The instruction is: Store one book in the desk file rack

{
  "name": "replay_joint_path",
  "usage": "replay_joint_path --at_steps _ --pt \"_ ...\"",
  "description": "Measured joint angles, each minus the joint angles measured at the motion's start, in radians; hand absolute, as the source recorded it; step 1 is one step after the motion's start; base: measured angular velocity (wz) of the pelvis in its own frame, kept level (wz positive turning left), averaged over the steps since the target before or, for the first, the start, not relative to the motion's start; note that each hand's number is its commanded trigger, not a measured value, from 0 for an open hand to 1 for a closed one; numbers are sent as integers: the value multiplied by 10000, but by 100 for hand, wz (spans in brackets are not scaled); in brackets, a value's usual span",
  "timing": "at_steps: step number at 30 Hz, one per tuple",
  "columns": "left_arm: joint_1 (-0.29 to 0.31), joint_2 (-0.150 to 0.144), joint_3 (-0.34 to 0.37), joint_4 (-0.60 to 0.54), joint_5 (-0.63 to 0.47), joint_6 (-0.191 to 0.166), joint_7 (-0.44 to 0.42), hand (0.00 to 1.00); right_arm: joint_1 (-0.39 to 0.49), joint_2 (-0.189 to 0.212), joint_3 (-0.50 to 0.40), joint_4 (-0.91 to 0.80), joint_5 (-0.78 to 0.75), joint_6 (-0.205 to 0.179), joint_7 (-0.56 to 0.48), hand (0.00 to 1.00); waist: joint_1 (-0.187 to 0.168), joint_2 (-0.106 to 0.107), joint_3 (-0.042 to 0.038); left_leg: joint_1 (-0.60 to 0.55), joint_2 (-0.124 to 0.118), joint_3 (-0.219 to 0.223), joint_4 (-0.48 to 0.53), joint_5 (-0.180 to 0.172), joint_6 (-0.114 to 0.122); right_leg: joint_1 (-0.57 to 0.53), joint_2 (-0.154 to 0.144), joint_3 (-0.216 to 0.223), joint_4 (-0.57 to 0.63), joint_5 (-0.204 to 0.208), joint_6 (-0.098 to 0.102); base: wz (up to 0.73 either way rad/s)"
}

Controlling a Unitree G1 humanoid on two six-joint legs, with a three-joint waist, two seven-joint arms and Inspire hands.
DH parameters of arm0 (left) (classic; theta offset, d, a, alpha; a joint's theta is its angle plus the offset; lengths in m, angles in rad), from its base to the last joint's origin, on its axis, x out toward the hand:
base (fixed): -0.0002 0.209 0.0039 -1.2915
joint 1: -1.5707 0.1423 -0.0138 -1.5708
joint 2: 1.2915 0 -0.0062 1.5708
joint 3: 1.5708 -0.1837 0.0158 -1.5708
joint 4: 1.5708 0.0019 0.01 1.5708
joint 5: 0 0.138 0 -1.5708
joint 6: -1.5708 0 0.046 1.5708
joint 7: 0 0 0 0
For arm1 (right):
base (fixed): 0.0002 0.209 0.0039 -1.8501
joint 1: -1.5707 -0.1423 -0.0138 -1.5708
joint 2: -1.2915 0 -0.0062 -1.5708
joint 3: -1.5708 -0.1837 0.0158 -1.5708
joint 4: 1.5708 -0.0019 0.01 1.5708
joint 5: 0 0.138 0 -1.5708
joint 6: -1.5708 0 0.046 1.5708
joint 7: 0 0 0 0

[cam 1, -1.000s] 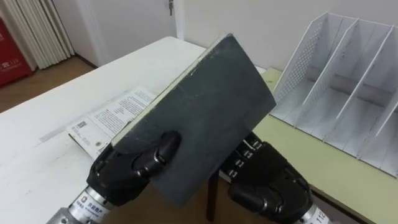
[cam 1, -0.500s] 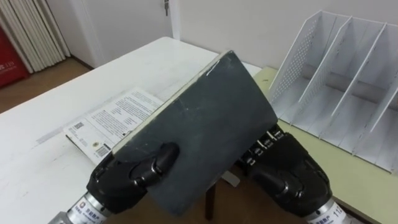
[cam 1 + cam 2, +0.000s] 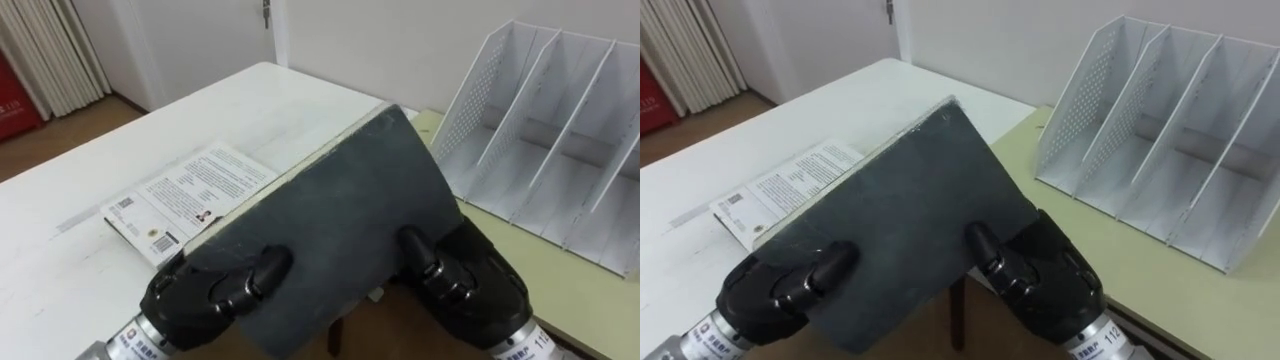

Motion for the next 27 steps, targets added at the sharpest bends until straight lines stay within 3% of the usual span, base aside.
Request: replay_joint_path --at_steps 8,9,10,16,23,27 --pt "-18 -152 -12 -17 -77 48 161 100 -171 -4 24 -56 9 -37 -308 100 -1 -17 -32 -245 44 1 182 -25 -15 -245 8 1 161 2 -3 0" --pt "-21 -155 -15 -51 -93 45 238 87 -189 -4 58 -66 25 -84 -392 100 -7 -15 -32 -259 54 -7 191 -30 -18 -241 27 -10 152 9 -15 0" --pt "-21 -151 -15 -81 -93 43 291 0 -189 -4 83 -67 49 -103 -436 100 -7 -13 -31 -258 57 -15 198 -30 -18 -232 29 -10 151 11 -18 0" --pt "26 -225 -34 -148 233 -229 899 0 -186 -37 93 -280 -92 -319 -866 100 -37 51 27 -117 80 -11 191 -27 -31 -83 60 10 108 25 -42 -1" --pt "527 -233 -29 289 2568 -381 1646 0 -190 -41 -267 -292 -2298 -516 -2412 100 -332 -31 90 162 75 4 -17 8 -81 167 84 -25 -48 14 -89 -1" --pt "914 -497 -53 883 3744 -581 1959 0 -197 -57 -647 -381 -3643 -515 -3207 100 -559 -129 108 190 86 151 -159 30 -111 18 95 43 -48 -27 -123 -5"
